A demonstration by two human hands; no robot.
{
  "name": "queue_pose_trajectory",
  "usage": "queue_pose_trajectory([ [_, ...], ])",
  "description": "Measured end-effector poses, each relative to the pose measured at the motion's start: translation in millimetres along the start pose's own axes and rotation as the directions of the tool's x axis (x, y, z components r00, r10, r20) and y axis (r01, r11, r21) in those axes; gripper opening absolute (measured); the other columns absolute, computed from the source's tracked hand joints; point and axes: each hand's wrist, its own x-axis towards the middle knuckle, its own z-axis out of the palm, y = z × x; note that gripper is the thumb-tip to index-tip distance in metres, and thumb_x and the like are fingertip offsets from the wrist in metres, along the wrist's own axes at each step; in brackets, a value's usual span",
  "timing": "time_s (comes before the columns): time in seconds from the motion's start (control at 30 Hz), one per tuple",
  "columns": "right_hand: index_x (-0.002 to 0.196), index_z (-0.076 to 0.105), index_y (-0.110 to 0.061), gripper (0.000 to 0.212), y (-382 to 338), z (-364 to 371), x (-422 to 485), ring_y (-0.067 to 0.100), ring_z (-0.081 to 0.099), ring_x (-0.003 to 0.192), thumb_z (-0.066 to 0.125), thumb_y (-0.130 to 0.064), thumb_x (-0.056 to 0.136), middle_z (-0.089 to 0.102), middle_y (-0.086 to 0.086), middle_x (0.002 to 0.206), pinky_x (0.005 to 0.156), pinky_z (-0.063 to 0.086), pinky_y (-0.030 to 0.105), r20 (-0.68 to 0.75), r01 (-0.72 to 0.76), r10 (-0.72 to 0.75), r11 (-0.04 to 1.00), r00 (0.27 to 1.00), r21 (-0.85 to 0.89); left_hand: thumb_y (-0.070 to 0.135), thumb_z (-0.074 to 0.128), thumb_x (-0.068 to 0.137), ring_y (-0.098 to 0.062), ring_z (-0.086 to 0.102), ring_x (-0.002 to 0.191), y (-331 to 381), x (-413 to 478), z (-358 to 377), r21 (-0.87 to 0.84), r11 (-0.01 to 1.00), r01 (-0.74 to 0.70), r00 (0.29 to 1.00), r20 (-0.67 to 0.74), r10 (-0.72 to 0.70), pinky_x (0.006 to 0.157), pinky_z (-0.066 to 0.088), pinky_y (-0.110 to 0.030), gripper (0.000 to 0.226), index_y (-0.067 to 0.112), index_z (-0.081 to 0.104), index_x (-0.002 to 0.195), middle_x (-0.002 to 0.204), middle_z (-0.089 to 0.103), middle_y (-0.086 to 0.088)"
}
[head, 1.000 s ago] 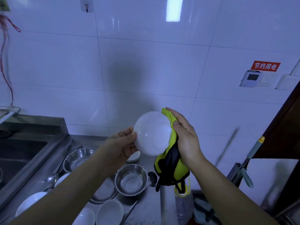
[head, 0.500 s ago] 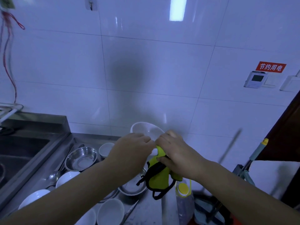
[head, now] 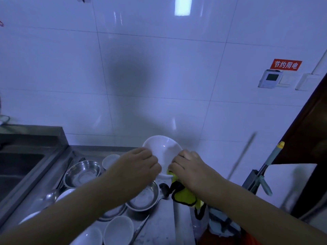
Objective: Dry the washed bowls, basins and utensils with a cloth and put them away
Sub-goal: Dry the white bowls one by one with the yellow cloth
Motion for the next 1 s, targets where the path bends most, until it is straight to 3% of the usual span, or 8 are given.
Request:
queue_pose_trajectory([
  [0.13, 0.079, 0.058, -0.015, 0.014, -16.8, 12.2, 2.4, 0.022, 0.051, 0.072, 0.045, -0.008, 0.079, 0.056, 0.001, 0.078, 0.064, 0.029, 0.031, -0.002, -0.053, 0.054, 0.998, 0.999, 0.043, 0.019, 0.073, 0.065, -0.016, 0.049, 0.053, 19.5, 4.4, 14.7, -0.039, 0.998, 0.045, 0.998, 0.042, -0.044, 0.059, 0.043, -0.027, 0.022, 0.024, 0.052, 0.059, 0.055, 0.050, 0.004],
  [0.27, 0.085, 0.058, -0.014, 0.018, -6.1, 18.3, -12.0, 0.022, 0.049, 0.076, 0.064, -0.002, 0.074, 0.057, 0.002, 0.083, 0.065, 0.027, 0.029, 0.051, 0.006, -0.008, 0.999, 0.999, 0.038, 0.022, 0.065, 0.068, -0.015, 0.063, 0.070, -2.6, -13.3, 20.1, -0.117, 0.993, 0.019, 1.000, -0.004, -0.020, 0.096, 0.040, -0.029, 0.003, 0.024, 0.065, 0.071, 0.071, 0.065, 0.005],
  [0.37, 0.085, 0.059, -0.014, 0.016, -3.1, 20.4, -15.2, 0.022, 0.051, 0.077, 0.066, -0.001, 0.078, 0.060, 0.003, 0.085, 0.066, 0.027, 0.028, 0.068, 0.017, -0.020, 0.999, 0.997, 0.037, 0.013, 0.067, 0.070, -0.015, 0.064, 0.075, -15.8, -19.8, 29.2, -0.104, 0.994, -0.018, 1.000, 0.001, 0.018, 0.107, 0.033, -0.030, 0.011, 0.024, 0.065, 0.074, 0.077, 0.067, 0.005],
  [0.47, 0.082, 0.061, -0.014, 0.014, -9.5, 29.6, -17.1, 0.023, 0.054, 0.076, 0.066, -0.003, 0.075, 0.061, 0.002, 0.083, 0.060, 0.040, 0.032, 0.102, -0.014, 0.011, 0.999, 0.995, 0.033, 0.015, 0.082, 0.062, -0.015, 0.062, 0.069, -7.2, -22.7, 35.9, -0.155, 0.988, -0.009, 0.997, 0.078, 0.021, 0.090, 0.052, -0.035, 0.022, 0.024, 0.064, 0.071, 0.071, 0.065, 0.005],
  [0.57, 0.079, 0.056, -0.015, 0.015, -33.4, 47.4, -16.1, 0.024, 0.053, 0.069, 0.051, -0.002, 0.072, 0.057, 0.002, 0.075, 0.054, 0.045, 0.035, 0.121, -0.147, 0.137, 0.986, 0.983, 0.082, 0.015, 0.072, 0.068, -0.018, 0.058, 0.061, 8.8, -21.1, 44.7, -0.138, 0.990, -0.019, 0.996, 0.083, 0.031, 0.079, 0.052, -0.032, 0.013, 0.022, 0.061, 0.066, 0.064, 0.061, 0.003],
  [0.67, 0.078, 0.044, -0.017, 0.011, -56.1, 63.2, -17.3, 0.025, 0.051, 0.064, 0.041, -0.009, 0.071, 0.053, 0.003, 0.071, 0.053, 0.041, 0.037, 0.124, -0.242, 0.225, 0.958, 0.967, 0.153, 0.010, 0.050, 0.075, -0.020, 0.052, 0.056, 25.3, -22.4, 61.5, -0.127, 0.992, -0.021, 0.997, 0.069, 0.030, 0.076, 0.049, -0.034, 0.017, 0.020, 0.053, 0.062, 0.056, 0.053, 0.001],
  [0.87, 0.080, 0.060, -0.015, 0.010, -60.8, 75.1, -41.0, 0.025, 0.054, 0.071, 0.065, -0.009, 0.074, 0.058, 0.002, 0.077, 0.055, 0.044, 0.036, 0.270, -0.236, 0.205, 0.968, 0.941, 0.087, 0.024, 0.050, 0.073, -0.019, 0.061, 0.075, 12.3, -49.5, 100.4, -0.257, 0.964, -0.063, 0.991, 0.100, 0.091, 0.095, 0.040, -0.034, 0.013, 0.024, 0.063, 0.073, 0.072, 0.063, 0.005],
  [1.0, 0.076, 0.059, -0.019, 0.009, -71.9, 82.9, -57.3, 0.023, 0.054, 0.070, 0.052, -0.014, 0.080, 0.056, -0.001, 0.073, 0.059, 0.035, 0.035, 0.307, -0.264, 0.243, 0.964, 0.920, 0.027, 0.016, 0.044, 0.074, -0.017, 0.059, 0.066, 26.5, -49.1, 119.7, -0.333, 0.931, -0.150, 0.981, 0.069, 0.183, 0.077, 0.047, -0.030, 0.021, 0.024, 0.062, 0.068, 0.068, 0.061, 0.006],
])
